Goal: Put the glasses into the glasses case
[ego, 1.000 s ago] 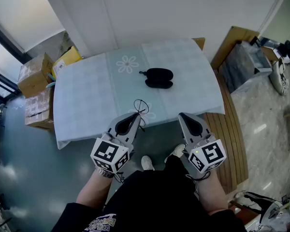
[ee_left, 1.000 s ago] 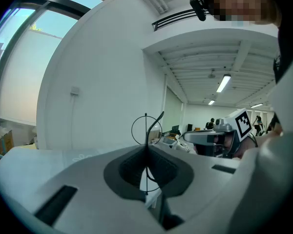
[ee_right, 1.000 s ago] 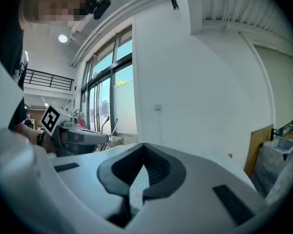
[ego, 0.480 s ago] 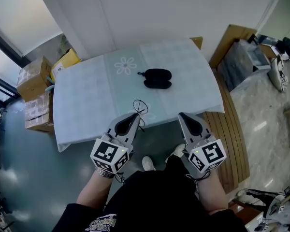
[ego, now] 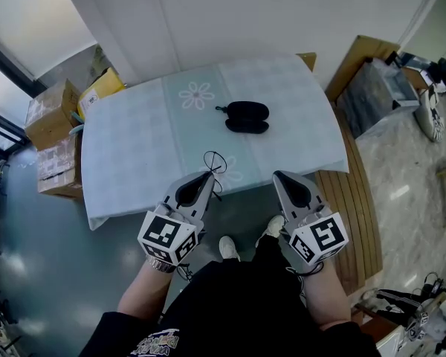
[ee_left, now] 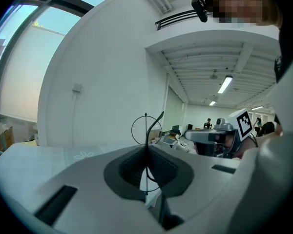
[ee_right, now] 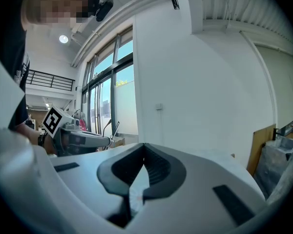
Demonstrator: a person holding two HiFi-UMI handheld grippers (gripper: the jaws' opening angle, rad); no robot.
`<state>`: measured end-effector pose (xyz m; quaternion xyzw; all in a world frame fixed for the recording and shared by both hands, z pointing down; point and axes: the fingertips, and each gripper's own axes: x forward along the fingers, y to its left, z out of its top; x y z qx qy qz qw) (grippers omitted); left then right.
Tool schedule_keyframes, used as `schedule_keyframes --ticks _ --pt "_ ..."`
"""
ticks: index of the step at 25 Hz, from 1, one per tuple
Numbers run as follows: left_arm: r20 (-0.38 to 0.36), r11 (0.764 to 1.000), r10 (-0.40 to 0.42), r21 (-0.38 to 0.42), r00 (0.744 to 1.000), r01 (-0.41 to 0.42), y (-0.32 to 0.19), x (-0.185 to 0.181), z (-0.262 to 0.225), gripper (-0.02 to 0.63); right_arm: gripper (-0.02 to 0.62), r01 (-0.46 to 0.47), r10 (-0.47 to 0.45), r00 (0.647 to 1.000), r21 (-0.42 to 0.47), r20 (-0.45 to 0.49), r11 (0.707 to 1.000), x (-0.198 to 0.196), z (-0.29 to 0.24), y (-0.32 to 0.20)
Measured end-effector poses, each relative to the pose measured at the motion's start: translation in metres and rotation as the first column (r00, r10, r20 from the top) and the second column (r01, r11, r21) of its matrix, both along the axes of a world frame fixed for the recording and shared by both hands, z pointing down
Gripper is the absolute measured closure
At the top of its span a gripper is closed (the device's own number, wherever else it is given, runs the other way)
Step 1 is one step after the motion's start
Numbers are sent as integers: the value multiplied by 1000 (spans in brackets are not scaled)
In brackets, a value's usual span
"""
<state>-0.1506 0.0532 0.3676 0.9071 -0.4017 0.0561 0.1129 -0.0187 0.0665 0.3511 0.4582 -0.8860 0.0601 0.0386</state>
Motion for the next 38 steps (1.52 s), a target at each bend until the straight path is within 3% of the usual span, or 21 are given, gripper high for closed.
schedule_keyframes --ticks 17,38 --pt "7 999 -32 -5 999 32 -23 2 1 575 572 30 -30 999 10 -12 999 9 -8 -32" --pt "35 986 -164 -32 986 166 -71 55 5 576 572 155 -155 988 -7 27 988 64 -1 -104"
